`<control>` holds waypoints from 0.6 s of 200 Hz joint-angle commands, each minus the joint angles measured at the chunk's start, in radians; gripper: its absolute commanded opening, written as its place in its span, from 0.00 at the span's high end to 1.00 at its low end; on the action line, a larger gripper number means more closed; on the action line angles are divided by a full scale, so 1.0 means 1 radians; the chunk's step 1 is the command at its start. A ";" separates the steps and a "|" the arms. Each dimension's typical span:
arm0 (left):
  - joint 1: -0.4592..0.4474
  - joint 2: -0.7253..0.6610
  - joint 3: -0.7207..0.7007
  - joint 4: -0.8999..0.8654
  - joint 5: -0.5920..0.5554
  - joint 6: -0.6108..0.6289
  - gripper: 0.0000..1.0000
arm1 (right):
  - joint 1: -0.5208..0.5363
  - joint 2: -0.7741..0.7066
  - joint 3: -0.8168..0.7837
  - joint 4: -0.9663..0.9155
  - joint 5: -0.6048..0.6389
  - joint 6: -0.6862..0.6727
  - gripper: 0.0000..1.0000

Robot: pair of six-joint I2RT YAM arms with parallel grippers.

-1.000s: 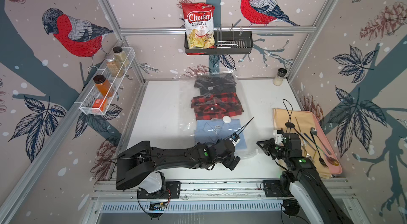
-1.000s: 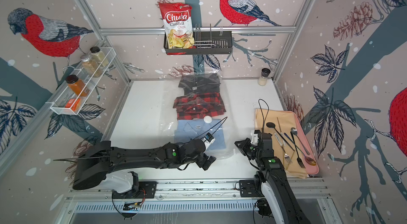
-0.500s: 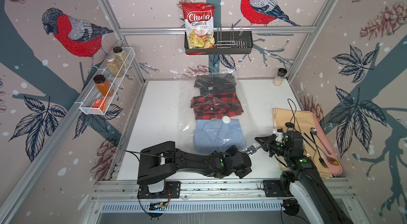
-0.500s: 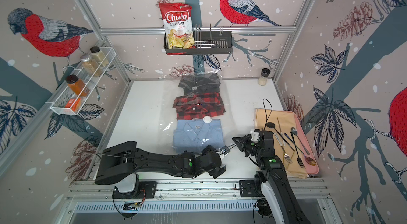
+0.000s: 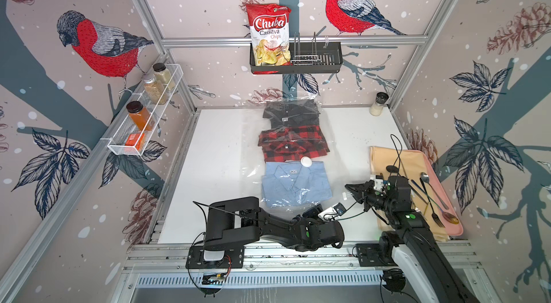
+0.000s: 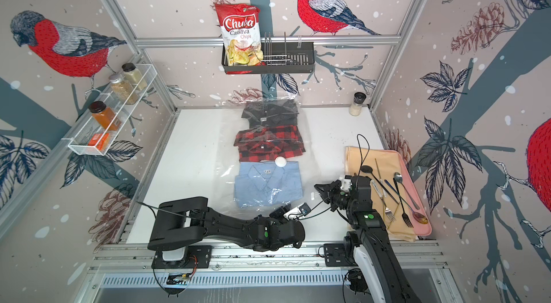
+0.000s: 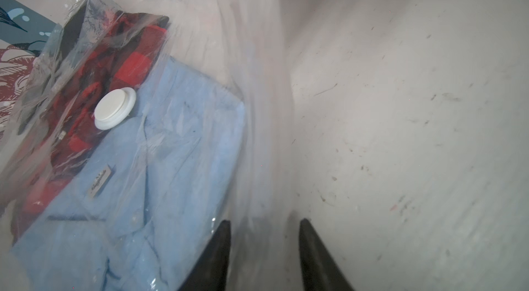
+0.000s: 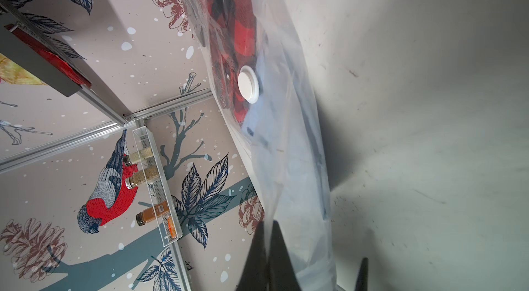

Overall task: Place the folded shirt into the vacuum bag
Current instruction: Close the vacuum bag at the center of the board.

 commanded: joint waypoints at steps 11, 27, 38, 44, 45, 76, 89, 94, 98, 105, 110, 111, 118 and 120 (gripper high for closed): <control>-0.003 -0.001 -0.001 0.028 -0.083 -0.021 0.99 | 0.002 0.002 0.011 0.040 -0.006 0.006 1.00; -0.001 -0.024 -0.007 0.026 -0.096 -0.029 1.00 | 0.002 0.002 0.021 0.034 0.014 -0.021 1.00; 0.001 -0.045 -0.013 0.025 -0.095 -0.024 1.00 | 0.002 0.005 0.045 0.016 0.039 -0.071 0.93; 0.004 -0.058 -0.017 0.024 -0.092 -0.021 1.00 | 0.002 0.007 0.061 0.006 0.051 -0.107 0.81; 0.005 -0.061 -0.018 0.024 -0.091 -0.021 1.00 | 0.002 0.007 0.061 0.006 0.051 -0.107 0.81; 0.059 -0.152 -0.051 0.000 0.017 -0.013 1.00 | -0.007 0.042 0.172 -0.030 0.094 -0.374 0.15; 0.099 -0.198 -0.081 0.002 0.094 -0.006 1.00 | -0.018 0.063 0.219 -0.043 0.102 -0.483 0.02; 0.113 -0.214 -0.094 0.004 0.121 -0.002 1.00 | -0.020 0.070 0.237 -0.048 0.110 -0.510 0.00; 0.124 -0.231 -0.103 0.006 0.145 0.003 1.00 | -0.023 0.078 0.251 -0.049 0.119 -0.546 0.00; 0.143 -0.256 -0.118 0.004 0.183 0.013 1.00 | -0.024 0.089 0.274 -0.052 0.139 -0.595 0.00; 0.157 -0.273 -0.127 0.002 0.207 0.021 1.00 | -0.024 0.099 0.289 -0.053 0.160 -0.622 0.00; 0.160 -0.277 -0.129 0.002 0.213 0.022 1.00 | -0.024 0.100 0.292 -0.051 0.163 -0.628 0.00; 0.181 -0.299 -0.138 -0.007 0.252 0.030 1.00 | -0.025 0.109 0.305 -0.037 0.181 -0.666 0.00; 0.187 -0.305 -0.139 -0.011 0.263 0.031 1.00 | -0.026 0.112 0.307 -0.033 0.186 -0.673 0.00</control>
